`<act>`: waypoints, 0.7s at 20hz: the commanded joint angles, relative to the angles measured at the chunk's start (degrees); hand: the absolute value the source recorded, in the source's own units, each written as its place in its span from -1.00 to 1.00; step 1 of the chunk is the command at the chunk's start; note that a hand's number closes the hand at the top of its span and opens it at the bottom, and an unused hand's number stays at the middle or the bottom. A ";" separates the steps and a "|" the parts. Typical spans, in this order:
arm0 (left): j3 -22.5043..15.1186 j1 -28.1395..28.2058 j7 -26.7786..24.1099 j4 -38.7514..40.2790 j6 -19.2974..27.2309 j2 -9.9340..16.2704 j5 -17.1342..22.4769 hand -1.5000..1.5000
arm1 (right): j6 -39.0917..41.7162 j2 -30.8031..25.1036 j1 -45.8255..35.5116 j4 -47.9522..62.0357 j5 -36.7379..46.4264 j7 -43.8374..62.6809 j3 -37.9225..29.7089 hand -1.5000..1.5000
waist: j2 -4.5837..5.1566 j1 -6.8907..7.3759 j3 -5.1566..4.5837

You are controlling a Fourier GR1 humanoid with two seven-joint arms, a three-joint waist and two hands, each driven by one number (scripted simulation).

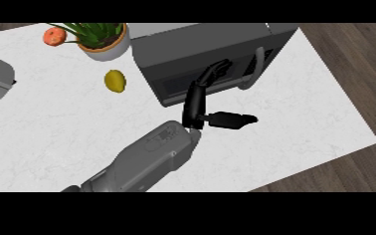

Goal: Pick up the milk, place it into the microwave and close the microwave

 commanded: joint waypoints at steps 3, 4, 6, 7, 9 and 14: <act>2.77 -3.87 -1.30 3.78 0.61 0.02 3.12 -1.00 | -0.01 -0.69 -1.92 1.16 0.14 0.71 0.19 1.00 | 0.55 -0.41 0.03; 2.84 -4.28 -1.32 3.99 0.98 0.02 3.42 -1.00 | -0.22 -0.76 -2.54 0.85 0.41 0.99 0.52 1.00 | 0.64 -0.37 -0.01; 2.76 -4.97 -1.66 4.20 0.53 0.02 4.12 -1.00 | -0.49 -0.76 -3.32 1.64 0.49 1.32 0.59 1.00 | 0.69 0.03 0.04; 2.43 -4.53 -2.25 4.41 0.66 0.02 4.31 -1.00 | -0.41 -1.20 -3.64 1.96 0.43 1.25 0.13 1.00 | 0.76 -0.32 0.05; 1.89 -3.43 -3.19 3.23 0.06 0.03 4.12 -1.00 | 2.54 7.24 -2.72 5.20 -10.55 1.49 4.51 1.00 | 1.53 1.18 0.80; 1.62 -5.14 -3.86 4.57 0.22 0.02 5.61 -1.00 | 4.98 6.58 -3.37 8.01 -14.05 4.01 4.98 -1.00 | 1.27 -0.05 0.34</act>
